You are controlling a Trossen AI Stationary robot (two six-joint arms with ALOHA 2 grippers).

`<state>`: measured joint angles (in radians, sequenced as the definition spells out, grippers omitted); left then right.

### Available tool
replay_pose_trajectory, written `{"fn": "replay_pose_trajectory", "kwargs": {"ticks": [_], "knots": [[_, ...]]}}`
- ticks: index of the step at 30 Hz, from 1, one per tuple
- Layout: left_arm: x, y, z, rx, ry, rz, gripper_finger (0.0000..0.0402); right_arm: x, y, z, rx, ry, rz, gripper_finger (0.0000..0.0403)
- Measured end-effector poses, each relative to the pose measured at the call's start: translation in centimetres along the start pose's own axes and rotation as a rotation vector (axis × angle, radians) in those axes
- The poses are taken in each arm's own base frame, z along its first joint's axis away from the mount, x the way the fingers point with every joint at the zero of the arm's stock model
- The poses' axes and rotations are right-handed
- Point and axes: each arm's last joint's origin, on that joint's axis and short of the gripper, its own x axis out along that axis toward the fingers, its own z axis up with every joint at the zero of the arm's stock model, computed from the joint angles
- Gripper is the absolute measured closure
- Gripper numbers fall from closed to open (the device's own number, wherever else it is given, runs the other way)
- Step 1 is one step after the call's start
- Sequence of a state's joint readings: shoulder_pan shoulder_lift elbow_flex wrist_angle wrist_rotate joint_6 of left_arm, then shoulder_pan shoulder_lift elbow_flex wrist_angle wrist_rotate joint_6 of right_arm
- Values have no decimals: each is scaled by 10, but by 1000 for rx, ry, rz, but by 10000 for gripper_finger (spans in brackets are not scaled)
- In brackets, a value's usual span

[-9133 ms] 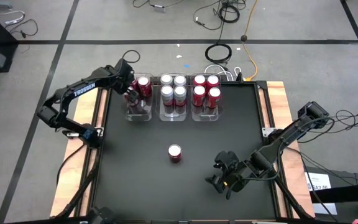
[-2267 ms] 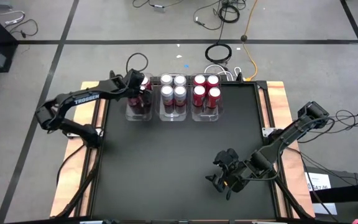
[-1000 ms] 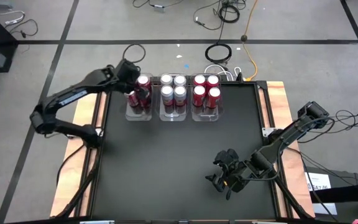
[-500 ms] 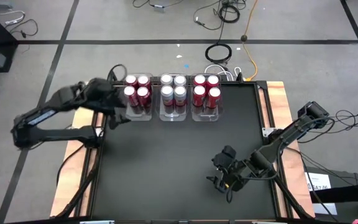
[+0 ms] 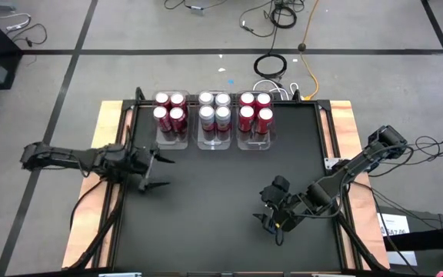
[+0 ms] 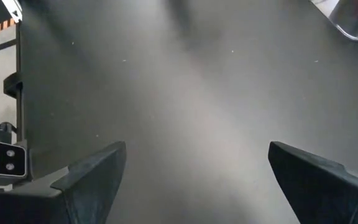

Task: Sort soda cans
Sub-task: Return to Home Position

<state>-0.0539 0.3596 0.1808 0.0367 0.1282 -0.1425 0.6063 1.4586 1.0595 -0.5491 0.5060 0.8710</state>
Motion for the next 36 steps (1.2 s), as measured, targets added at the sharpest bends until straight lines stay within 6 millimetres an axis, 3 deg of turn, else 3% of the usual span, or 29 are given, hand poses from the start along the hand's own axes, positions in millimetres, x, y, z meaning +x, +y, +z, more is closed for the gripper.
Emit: {"fn": "replay_pose_trajectory", "kwargs": {"ticks": [4, 8, 13, 24, 36], "knots": [[1, 0, -27, 45, 2, 1, 6, 0, 0, 0, 0, 0, 0, 17], [-1, 0, -41, 57, -24, -57, 7, 0, 0, 0, 4, 2, 1, 17], [-7, -1, -35, 159, -109, -29, 7, 0, 0, 0, -1, 2, 1, 17], [-18, 0, -33, 209, -174, 20, 7, 0, 0, 1, 9, 3, 3, 17], [-18, -3, -33, 170, -177, -59, 7, 3, -4, 4, -4, -4, -13, 17]]}}
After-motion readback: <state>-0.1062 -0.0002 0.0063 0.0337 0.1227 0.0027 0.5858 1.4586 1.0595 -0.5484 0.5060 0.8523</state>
